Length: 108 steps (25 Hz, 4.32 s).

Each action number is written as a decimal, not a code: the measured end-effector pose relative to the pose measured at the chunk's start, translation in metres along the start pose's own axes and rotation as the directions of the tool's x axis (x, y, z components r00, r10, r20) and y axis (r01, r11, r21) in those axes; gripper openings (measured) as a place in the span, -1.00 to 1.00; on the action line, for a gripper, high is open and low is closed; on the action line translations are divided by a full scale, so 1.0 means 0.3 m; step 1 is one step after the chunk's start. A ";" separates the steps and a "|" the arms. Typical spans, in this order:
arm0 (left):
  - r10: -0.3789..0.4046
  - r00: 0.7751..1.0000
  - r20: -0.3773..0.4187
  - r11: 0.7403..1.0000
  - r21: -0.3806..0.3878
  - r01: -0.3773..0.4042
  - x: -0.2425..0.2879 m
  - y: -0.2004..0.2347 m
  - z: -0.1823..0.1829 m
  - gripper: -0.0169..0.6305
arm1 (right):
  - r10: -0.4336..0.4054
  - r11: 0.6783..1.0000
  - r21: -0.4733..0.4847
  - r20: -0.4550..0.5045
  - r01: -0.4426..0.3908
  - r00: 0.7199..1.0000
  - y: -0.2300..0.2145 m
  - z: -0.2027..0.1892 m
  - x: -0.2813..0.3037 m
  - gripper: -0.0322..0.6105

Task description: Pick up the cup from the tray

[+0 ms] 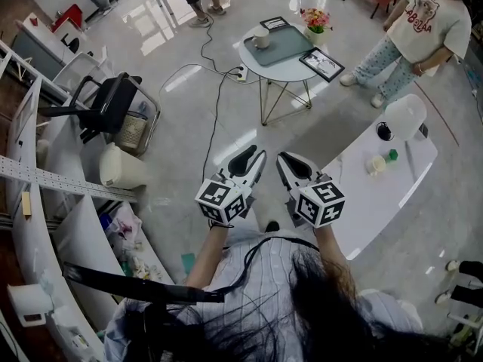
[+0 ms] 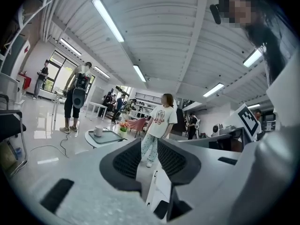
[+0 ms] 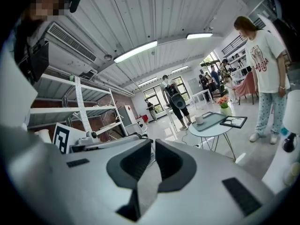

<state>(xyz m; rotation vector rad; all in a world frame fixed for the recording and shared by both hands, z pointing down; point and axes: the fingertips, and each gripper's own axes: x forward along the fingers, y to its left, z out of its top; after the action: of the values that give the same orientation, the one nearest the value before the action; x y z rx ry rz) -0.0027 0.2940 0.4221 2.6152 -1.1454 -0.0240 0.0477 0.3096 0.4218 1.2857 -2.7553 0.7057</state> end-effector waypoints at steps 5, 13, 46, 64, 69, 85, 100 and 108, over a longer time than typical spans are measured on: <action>-0.009 1.000 -0.028 1.000 -0.010 0.009 0.040 0.032 -0.002 -0.66 | -0.006 1.000 0.024 0.009 0.006 1.000 -0.035 0.016 0.023 -0.76; -0.019 0.999 -0.044 0.999 -0.030 0.018 0.129 0.162 0.007 -0.66 | -0.045 0.998 0.039 0.000 0.045 0.999 -0.135 0.045 0.137 -0.76; -0.187 0.978 -0.087 0.981 -0.059 0.183 0.584 0.968 0.271 -0.60 | -0.182 0.978 0.104 0.011 0.180 0.983 -0.376 0.335 0.988 -0.76; -0.155 0.983 -0.094 0.983 -0.111 0.144 0.687 1.079 0.248 -0.60 | -0.166 0.980 0.107 -0.043 0.170 0.985 -0.485 0.353 1.100 -0.76; -0.131 0.985 -0.111 0.988 -0.094 0.121 0.788 1.121 0.251 -0.55 | -0.167 0.979 0.111 -0.045 0.171 0.985 -0.609 0.401 1.151 -0.76; -0.069 0.973 -0.222 0.998 -0.028 0.065 1.239 1.226 0.224 -0.23 | -0.093 0.988 0.115 -0.075 0.101 0.993 -1.019 0.591 1.319 -0.76; 0.013 0.956 -0.292 0.998 -0.053 -0.030 1.433 1.340 0.137 -0.16 | -0.042 0.988 0.142 -0.121 0.059 0.992 -1.214 0.622 1.398 -0.76; -0.007 0.932 -0.361 1.000 -0.028 -0.003 1.516 1.404 0.071 -0.05 | -0.061 0.982 0.167 -0.157 0.088 0.986 -1.270 0.589 1.439 -0.76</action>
<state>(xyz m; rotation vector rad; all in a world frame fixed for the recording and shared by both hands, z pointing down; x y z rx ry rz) 0.0035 -0.3111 0.5581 2.4563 -1.0006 0.4213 0.0711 -0.2870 0.5001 1.2967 -2.5591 1.0120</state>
